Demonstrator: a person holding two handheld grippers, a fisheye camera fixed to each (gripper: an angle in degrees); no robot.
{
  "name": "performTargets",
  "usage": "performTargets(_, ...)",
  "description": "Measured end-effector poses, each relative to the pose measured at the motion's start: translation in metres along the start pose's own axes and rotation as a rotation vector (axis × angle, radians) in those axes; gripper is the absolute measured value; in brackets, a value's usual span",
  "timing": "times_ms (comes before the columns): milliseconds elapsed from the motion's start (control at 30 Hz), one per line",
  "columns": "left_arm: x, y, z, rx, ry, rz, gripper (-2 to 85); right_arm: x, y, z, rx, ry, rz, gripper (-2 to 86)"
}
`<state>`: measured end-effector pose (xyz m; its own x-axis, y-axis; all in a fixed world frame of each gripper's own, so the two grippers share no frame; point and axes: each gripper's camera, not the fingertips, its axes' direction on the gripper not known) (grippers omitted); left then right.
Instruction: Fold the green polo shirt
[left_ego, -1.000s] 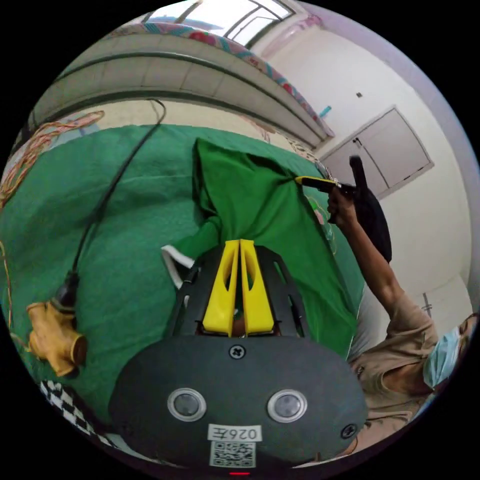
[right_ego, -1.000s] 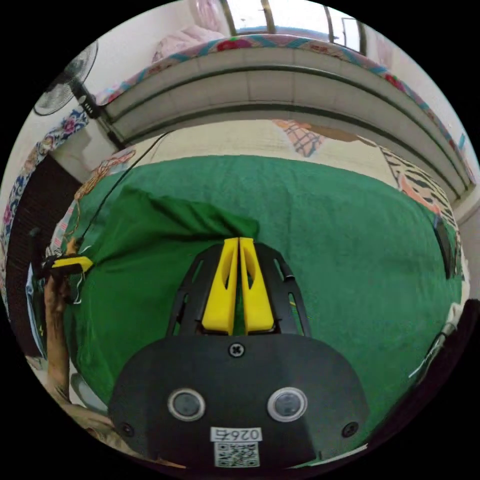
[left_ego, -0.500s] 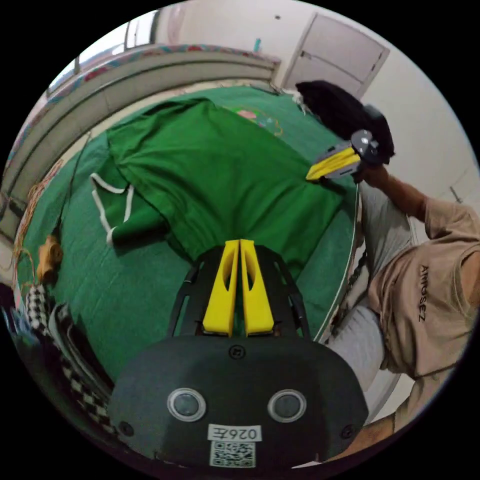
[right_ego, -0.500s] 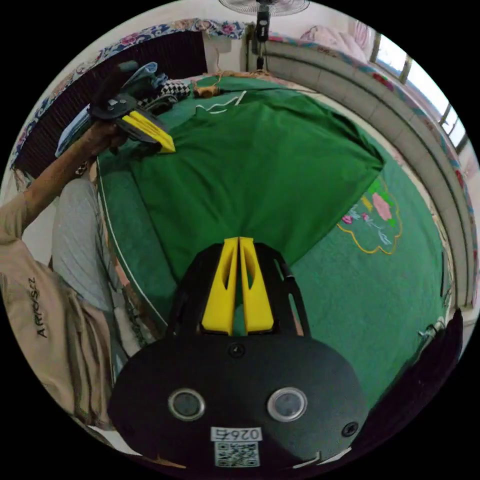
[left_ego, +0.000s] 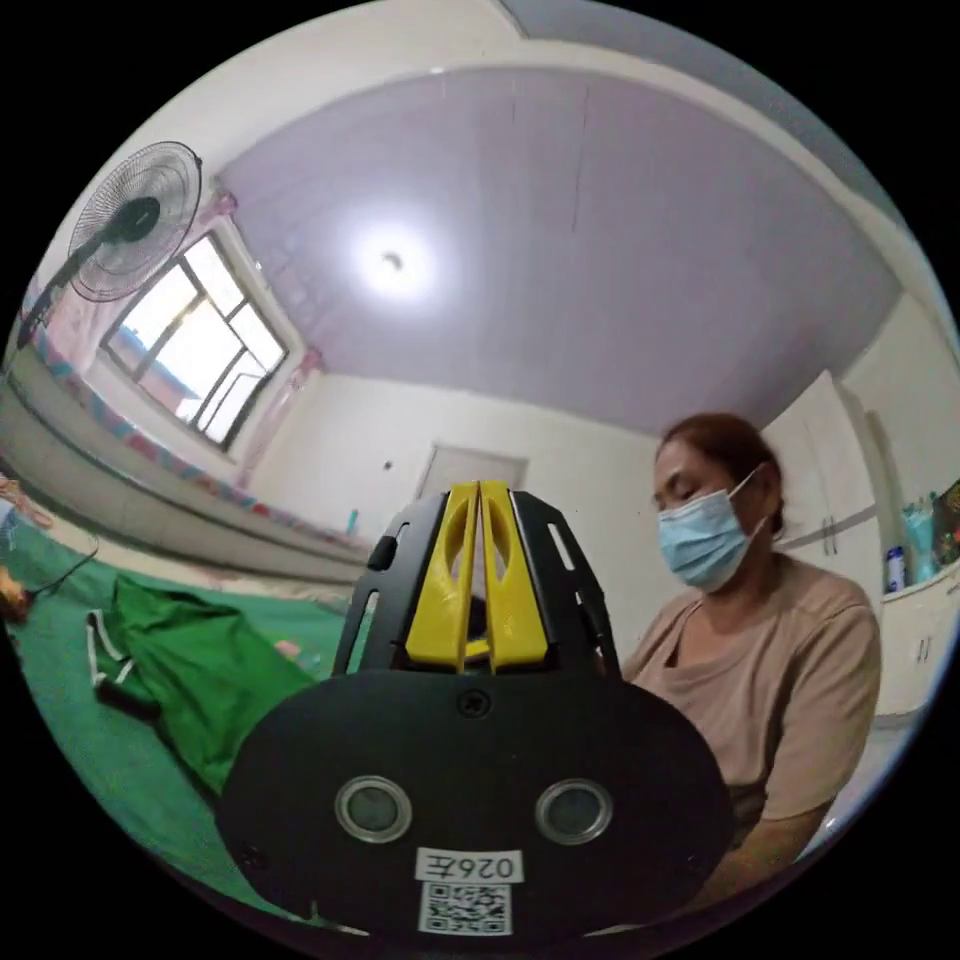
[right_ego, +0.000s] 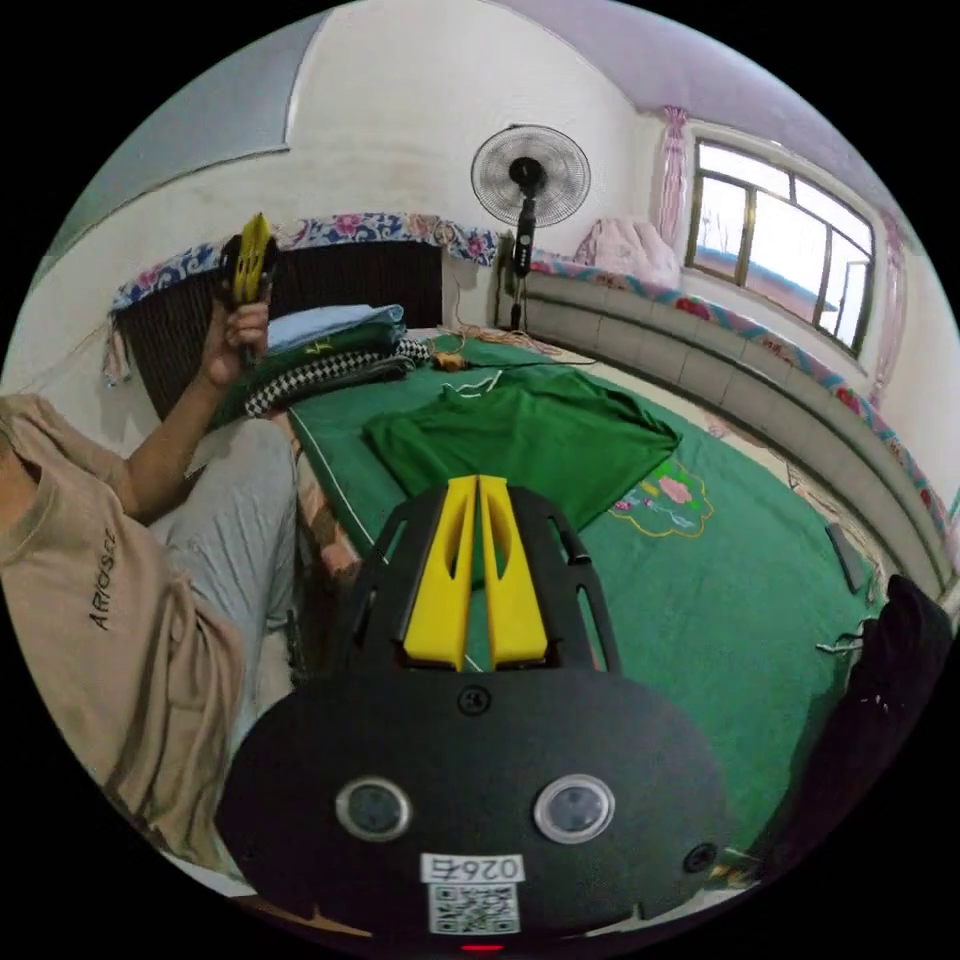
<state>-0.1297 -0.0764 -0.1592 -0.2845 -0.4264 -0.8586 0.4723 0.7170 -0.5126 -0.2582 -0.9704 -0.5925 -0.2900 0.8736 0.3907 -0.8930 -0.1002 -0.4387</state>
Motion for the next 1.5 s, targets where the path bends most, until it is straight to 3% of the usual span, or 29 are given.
performTargets(67, 0.016, 0.020, 0.027, -0.213, -0.267, 0.066, 0.4, -0.029, 0.020, 0.014, -0.109, 0.158, -0.170, -0.9)
performTargets(133, 0.034, 0.064, 0.075, -0.496, -0.545, 0.289, 5.6, -0.049, 0.039, 0.035, -0.212, 0.289, -0.322, -0.6)
performTargets(200, 0.037, 0.099, 0.103, -0.622, -0.588, 0.386, 8.6, -0.065, 0.060, 0.055, -0.278, 0.360, -0.440, 1.1)
performTargets(433, 0.023, 0.214, 0.170, -0.975, -0.485, 0.428, 11.9, -0.111, 0.123, 0.117, -0.421, 0.437, -0.795, 4.7)
performTargets(700, 0.019, 0.283, 0.193, -1.046, -0.476, 0.439, 12.5, -0.136, 0.170, 0.158, -0.397, 0.471, -0.930, 3.0)
performTargets(767, 0.019, 0.299, 0.200, -1.072, -0.480, 0.461, 13.0, -0.136, 0.177, 0.163, -0.389, 0.487, -0.887, -0.6)
performTargets(1067, 0.004, 0.377, 0.267, -1.241, -0.514, 0.670, 15.3, -0.099, 0.176, 0.131, -0.276, 0.354, -0.593, -1.4)
performTargets(1133, -0.016, 0.395, 0.288, -1.345, -0.576, 0.632, 13.4, -0.097, 0.178, 0.129, -0.264, 0.329, -0.570, -1.4)
performTargets(1233, -0.040, 0.416, 0.301, -1.464, -0.677, 0.560, 3.8, -0.094, 0.182, 0.123, -0.234, 0.294, -0.539, -1.4)
performTargets(1500, -0.063, 0.422, 0.290, -1.364, -0.688, 0.396, 0.9, -0.099, 0.203, 0.118, -0.211, 0.373, -0.555, 6.4)
